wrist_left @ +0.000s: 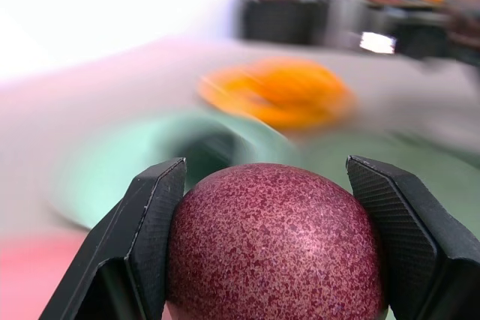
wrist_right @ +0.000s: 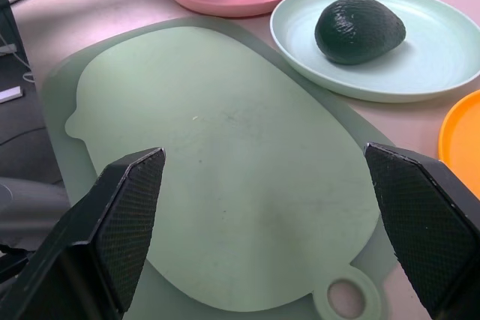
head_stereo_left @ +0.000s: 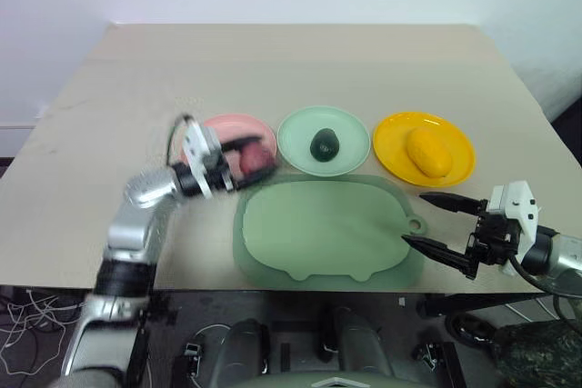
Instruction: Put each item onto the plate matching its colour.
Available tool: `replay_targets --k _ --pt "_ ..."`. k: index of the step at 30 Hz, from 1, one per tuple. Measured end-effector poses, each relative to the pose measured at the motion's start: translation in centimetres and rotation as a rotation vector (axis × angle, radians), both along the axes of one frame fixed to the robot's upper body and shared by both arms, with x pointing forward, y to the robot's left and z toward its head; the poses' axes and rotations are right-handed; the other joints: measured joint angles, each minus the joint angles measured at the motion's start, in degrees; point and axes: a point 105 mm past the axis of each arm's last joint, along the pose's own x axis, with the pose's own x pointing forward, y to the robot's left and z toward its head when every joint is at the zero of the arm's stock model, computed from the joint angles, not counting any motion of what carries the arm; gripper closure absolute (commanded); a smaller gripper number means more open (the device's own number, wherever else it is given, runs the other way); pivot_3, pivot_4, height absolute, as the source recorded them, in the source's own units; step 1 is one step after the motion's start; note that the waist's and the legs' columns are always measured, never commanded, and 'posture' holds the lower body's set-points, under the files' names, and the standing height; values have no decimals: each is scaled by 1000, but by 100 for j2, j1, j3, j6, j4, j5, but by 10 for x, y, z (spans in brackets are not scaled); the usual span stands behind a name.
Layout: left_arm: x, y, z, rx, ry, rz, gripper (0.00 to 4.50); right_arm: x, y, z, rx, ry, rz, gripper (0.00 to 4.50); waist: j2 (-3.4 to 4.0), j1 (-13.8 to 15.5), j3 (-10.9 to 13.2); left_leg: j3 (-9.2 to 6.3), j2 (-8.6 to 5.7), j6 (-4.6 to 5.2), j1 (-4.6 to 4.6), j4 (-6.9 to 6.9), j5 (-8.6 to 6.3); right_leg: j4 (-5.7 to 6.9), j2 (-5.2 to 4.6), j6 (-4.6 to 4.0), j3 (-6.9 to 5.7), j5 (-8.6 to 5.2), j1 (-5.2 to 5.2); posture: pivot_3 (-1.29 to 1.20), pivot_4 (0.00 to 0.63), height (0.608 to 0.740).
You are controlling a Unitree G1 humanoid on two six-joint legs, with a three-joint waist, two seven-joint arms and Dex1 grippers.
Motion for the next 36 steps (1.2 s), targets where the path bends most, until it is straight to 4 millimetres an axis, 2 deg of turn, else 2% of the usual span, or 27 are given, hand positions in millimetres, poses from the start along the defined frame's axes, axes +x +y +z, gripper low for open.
replay_targets --k 1,3,7,10,12,14,15,20,23,26,29,31,33,36 --pt "10 11 7 2 -23 64 1356 1 1 0 1 1 5 0 1 -11 -1 3 0 0 2 -2 0 0 2 0 1 0 4 0 150 733" --pt "27 30 3 31 -22 175 1356 3 4 -1 6 3 14 0 2 -32 -1 10 0 1 2 -7 0 1 4 0 3 0 9 0 150 733" --pt "39 57 -37 77 71 289 1356 7 6 1 12 -4 23 0 -6 -15 4 15 1 0 8 0 0 1 3 -1 -7 1 3 0 150 733" --pt "40 65 -55 86 110 314 1356 8 9 2 14 -10 36 0 -17 15 7 9 1 0 2 5 0 -1 -3 -1 -14 1 5 0 150 733" --pt "40 67 -60 87 121 315 648 8 11 0 16 -3 43 0 -17 20 7 10 0 0 1 6 0 -2 -5 -1 -14 1 5 0 150 733" --pt "40 66 -65 81 131 315 134 7 12 -2 18 3 47 0 -18 10 7 10 0 1 2 5 0 -1 -5 -1 -14 1 5 0 150 733" --pt "40 67 -67 81 136 316 31 7 11 -2 18 5 48 0 -18 0 7 10 0 0 2 5 0 -1 -4 -1 -14 1 5 0 150 733" --pt "39 70 -64 66 121 316 31 6 6 -8 24 22 43 0 -19 -8 7 11 1 0 4 5 0 1 -3 -1 -14 1 5 0 150 733" --pt "38 74 -54 29 82 323 31 6 5 -9 26 25 45 0 -19 -8 7 11 1 0 4 5 0 1 -3 -1 -14 1 5 0 150 733" --pt "27 80 -22 -40 -10 299 31 5 2 -11 28 33 46 0 -22 -11 9 11 4 0 2 5 0 2 -4 -1 -13 2 3 0 150 733" --pt "-1 98 15 -48 -88 271 31 2 -7 -15 23 54 33 0 -20 -37 8 9 7 -1 13 -3 0 5 -3 -1 -4 1 3 0 150 733" --pt "-17 106 19 -33 -92 260 31 2 -12 -14 24 53 22 0 -16 -31 5 11 7 0 18 -3 0 4 -3 0 -1 1 5 0 150 733" --pt "-42 116 1 15 -28 235 31 4 -19 -12 19 49 15 0 -7 -55 1 16 9 2 26 -7 -2 5 -2 1 7 -1 5 0 150 733" --pt "-88 142 -53 94 175 232 31 11 -45 -11 -13 43 -42 0 -9 -84 3 19 11 3 16 -6 -3 3 1 2 8 -6 -5 0 150 733"
